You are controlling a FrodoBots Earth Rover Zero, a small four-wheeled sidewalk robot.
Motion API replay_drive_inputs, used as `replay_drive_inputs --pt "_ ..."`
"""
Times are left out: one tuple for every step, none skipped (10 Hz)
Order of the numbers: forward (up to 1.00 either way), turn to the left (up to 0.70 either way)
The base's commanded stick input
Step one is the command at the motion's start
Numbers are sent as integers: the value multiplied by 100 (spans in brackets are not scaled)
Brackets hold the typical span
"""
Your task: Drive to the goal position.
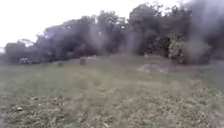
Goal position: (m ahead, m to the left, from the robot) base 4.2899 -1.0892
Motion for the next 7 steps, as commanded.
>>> replay_drive_inputs --pt "45 0" --pt "45 0" --pt "45 0" --pt "45 0" --pt "45 0" --pt "45 0" --pt "45 0"
